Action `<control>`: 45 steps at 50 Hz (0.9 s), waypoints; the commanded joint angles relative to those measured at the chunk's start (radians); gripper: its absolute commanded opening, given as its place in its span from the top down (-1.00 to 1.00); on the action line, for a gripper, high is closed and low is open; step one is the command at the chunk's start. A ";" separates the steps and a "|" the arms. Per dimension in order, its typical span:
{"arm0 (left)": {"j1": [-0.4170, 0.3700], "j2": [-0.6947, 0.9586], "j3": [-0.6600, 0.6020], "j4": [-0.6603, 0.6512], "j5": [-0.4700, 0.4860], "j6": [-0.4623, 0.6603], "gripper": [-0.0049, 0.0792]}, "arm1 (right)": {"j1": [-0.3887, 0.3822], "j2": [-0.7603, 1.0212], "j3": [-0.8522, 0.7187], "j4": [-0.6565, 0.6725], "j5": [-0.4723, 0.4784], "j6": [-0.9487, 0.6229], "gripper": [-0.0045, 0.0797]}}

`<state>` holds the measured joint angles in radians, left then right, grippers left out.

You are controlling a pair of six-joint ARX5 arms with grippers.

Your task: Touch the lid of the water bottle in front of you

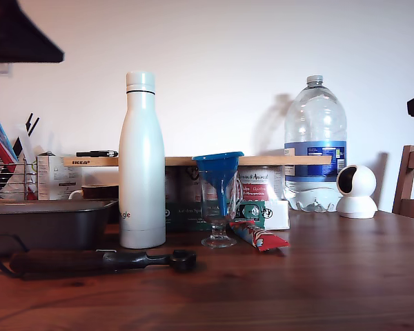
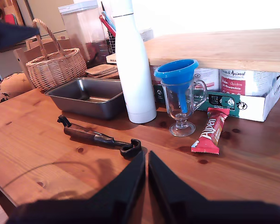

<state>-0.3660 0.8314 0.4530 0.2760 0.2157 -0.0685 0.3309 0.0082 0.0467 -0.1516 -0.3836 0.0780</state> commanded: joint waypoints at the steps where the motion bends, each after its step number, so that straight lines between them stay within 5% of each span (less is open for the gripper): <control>1: -0.003 0.025 0.025 0.017 0.000 0.021 0.93 | 0.003 -0.006 -0.007 0.004 -0.001 0.001 0.92; 30: -0.016 0.260 0.211 0.023 0.016 0.029 0.93 | 0.003 -0.006 -0.007 0.004 0.000 0.001 0.92; 45: -0.016 0.379 0.452 -0.233 0.012 0.101 0.93 | 0.003 -0.006 -0.007 0.004 0.000 0.001 0.92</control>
<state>-0.3794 1.1885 0.8753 0.0734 0.2291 0.0101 0.3309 0.0082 0.0467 -0.1516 -0.3836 0.0780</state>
